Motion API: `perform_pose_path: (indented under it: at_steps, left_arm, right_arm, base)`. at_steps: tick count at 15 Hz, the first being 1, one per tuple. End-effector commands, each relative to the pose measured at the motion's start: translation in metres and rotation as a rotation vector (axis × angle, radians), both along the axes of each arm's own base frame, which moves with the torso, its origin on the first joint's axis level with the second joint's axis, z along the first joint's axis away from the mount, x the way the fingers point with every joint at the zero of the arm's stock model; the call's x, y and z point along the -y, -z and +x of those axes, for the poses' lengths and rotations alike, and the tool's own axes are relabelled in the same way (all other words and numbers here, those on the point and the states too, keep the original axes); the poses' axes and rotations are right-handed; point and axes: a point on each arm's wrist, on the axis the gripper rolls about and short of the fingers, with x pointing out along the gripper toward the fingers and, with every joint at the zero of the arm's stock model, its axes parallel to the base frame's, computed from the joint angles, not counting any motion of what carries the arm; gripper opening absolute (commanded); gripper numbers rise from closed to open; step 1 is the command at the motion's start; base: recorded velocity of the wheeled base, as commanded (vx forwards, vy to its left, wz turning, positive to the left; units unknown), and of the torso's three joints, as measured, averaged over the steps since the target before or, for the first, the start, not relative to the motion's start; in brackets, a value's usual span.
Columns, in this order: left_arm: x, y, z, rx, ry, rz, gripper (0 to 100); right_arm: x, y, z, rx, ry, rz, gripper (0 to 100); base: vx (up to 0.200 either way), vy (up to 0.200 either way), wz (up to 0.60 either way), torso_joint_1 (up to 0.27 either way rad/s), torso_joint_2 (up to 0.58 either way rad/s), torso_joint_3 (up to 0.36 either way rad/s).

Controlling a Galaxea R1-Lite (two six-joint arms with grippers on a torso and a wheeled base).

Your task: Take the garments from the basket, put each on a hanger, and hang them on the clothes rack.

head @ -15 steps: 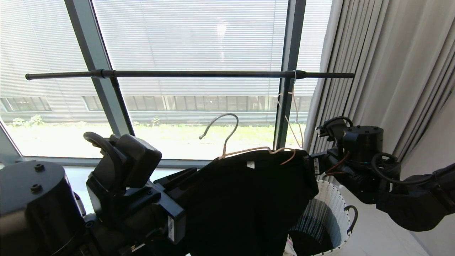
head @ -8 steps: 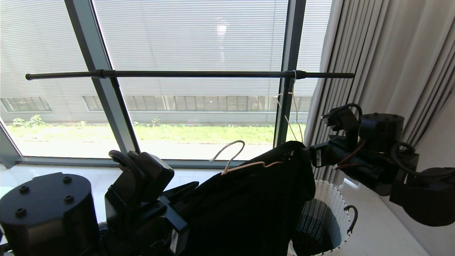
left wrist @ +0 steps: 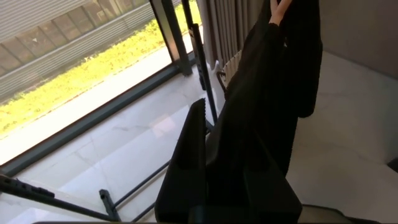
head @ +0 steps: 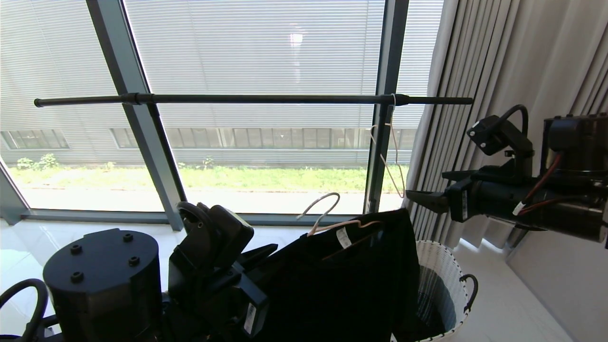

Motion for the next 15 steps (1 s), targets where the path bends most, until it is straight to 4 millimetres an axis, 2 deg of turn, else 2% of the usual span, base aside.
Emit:
perform_pose_path:
  at_steps: [1, 5, 7, 9, 12, 15]
  left_arm:
    - [0.004, 0.003, 0.001, -0.009, 0.007, 0.009, 0]
    - [0.018, 0.003, 0.000, -0.012, 0.052, 0.010, 0]
    - [0.031, 0.004, -0.003, -0.016, 0.099, 0.010, 0]
    - [0.045, 0.005, -0.007, -0.019, 0.143, 0.014, 0]
    - [0.062, 0.010, -0.018, -0.031, 0.217, 0.030, 0]
    - [0.068, 0.010, -0.024, -0.032, 0.250, 0.032, 0]
  right_arm:
    - [0.006, -0.015, -0.014, 0.032, -0.043, 0.005, 100]
    - [0.011, -0.024, -0.027, 0.009, -0.108, -0.013, 100]
    - [0.015, -0.020, -0.033, 0.020, -0.142, -0.114, 100]
    - [0.019, -0.017, -0.043, 0.034, -0.261, -0.204, 100]
    - [0.026, -0.008, -0.059, 0.015, -0.403, -0.290, 100]
    - [0.031, 0.011, -0.071, 0.031, -0.503, -0.371, 100]
  base:
    - [0.000, 0.000, 0.00, 0.000, 0.00, 0.000]
    - [0.000, 0.000, 0.00, 0.000, 0.00, 0.000]
    - [0.000, 0.000, 0.00, 0.000, 0.00, 0.000]
    - [0.000, 0.000, 0.00, 0.000, 0.00, 0.000]
    - [0.000, 0.000, 0.00, 0.000, 0.00, 0.000]
    - [0.000, 0.000, 0.00, 0.000, 0.00, 0.000]
